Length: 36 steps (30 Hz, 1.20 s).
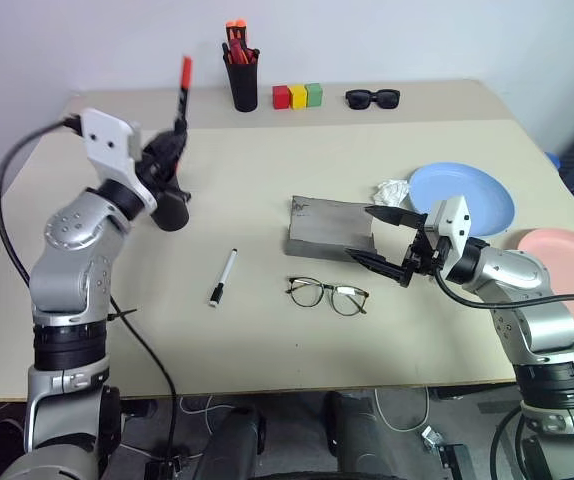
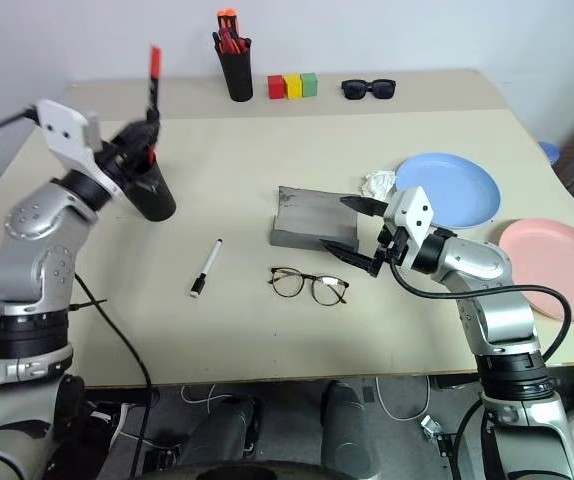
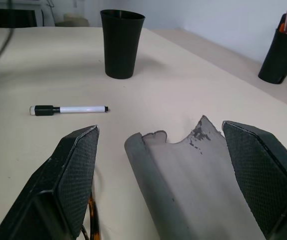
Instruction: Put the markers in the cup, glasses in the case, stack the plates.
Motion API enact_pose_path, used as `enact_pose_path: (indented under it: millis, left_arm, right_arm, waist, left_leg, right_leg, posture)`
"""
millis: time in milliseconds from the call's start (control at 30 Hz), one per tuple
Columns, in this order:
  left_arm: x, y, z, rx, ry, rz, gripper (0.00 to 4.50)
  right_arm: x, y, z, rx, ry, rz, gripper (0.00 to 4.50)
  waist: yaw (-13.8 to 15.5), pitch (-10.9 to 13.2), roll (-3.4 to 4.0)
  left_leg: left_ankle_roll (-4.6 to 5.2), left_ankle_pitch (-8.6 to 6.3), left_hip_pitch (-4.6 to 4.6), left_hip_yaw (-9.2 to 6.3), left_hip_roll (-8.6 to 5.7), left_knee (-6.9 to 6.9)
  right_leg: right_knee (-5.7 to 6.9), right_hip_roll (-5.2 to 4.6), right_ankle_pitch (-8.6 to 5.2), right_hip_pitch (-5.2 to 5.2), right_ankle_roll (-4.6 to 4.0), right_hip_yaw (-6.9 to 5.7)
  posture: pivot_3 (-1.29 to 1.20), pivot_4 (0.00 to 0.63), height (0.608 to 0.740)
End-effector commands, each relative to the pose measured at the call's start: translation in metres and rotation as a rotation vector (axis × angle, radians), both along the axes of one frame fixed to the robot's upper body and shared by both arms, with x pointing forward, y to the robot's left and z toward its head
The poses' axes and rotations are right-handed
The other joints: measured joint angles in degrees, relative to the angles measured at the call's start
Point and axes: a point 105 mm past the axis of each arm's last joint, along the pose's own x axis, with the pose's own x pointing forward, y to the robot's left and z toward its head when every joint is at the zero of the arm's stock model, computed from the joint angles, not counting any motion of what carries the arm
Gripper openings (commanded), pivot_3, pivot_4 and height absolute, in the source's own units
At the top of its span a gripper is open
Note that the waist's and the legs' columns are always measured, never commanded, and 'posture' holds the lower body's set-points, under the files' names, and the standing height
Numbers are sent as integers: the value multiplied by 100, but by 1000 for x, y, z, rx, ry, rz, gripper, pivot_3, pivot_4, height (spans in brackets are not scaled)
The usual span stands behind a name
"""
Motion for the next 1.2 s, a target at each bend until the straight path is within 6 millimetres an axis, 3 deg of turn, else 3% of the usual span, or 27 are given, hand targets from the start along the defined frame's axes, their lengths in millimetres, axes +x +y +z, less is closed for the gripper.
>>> enact_pose_path:
  millis: [33,167,233,367,500,667,1167,1200]
  left_arm:
    - [-5,19,19,-10,-147,37,40]
    - [-6,57,31,-152,-264,158,40]
    - [-3,63,29,-187,-280,192,40]
    - [2,49,22,-211,-280,110,40]
    - [16,60,-3,-293,-220,183,40]
    - [21,58,-21,-273,-205,210,40]
    - [20,65,-39,-287,-163,243,40]
    - [20,65,-39,-291,-162,240,479]
  right_arm:
    - [-1,2,14,4,-60,13,4037]
    - [-2,3,14,-3,-62,15,4037]
    - [-2,3,14,-3,-61,15,4037]
    - [-1,3,16,-5,-63,18,4037]
    - [0,3,18,-5,-70,17,4037]
    - [-1,3,17,-4,-67,12,4037]
    - [1,3,18,-5,-80,6,4037]
    - [1,3,18,-6,-81,6,4037]
  waist:
    - [-2,0,0]
    - [9,0,0]
    - [11,0,0]
    - [38,-1,-2]
    - [18,-1,-2]
    - [4,-1,-2]
    - [10,-1,-2]
    - [10,-1,-2]
  left_leg:
    - [0,0,0,0,0,0]
    - [1,0,-1,-1,0,1]
    - [1,0,-1,0,0,2]
    - [1,0,-2,-2,-3,6]
    - [2,0,1,-2,-5,10]
    - [3,-1,-1,-2,-4,8]
    - [3,-1,0,-2,-4,8]
    - [4,-1,-1,-2,-4,8]
  right_leg:
    - [-2,0,0,0,0,0]
    - [-2,0,1,0,1,-1]
    - [-3,0,3,1,3,-1]
    - [-5,-1,5,6,8,-1]
    - [-8,-1,10,11,14,-1]
    - [-10,0,10,9,14,-1]
    - [-11,0,11,10,14,-1]
    - [-11,0,11,10,14,-1]
  posture:
    - [0,150,740]
    - [0,150,740]
    - [0,150,740]
    - [0,150,740]
    - [0,150,740]
    - [0,150,740]
    - [0,150,740]
    - [0,150,740]
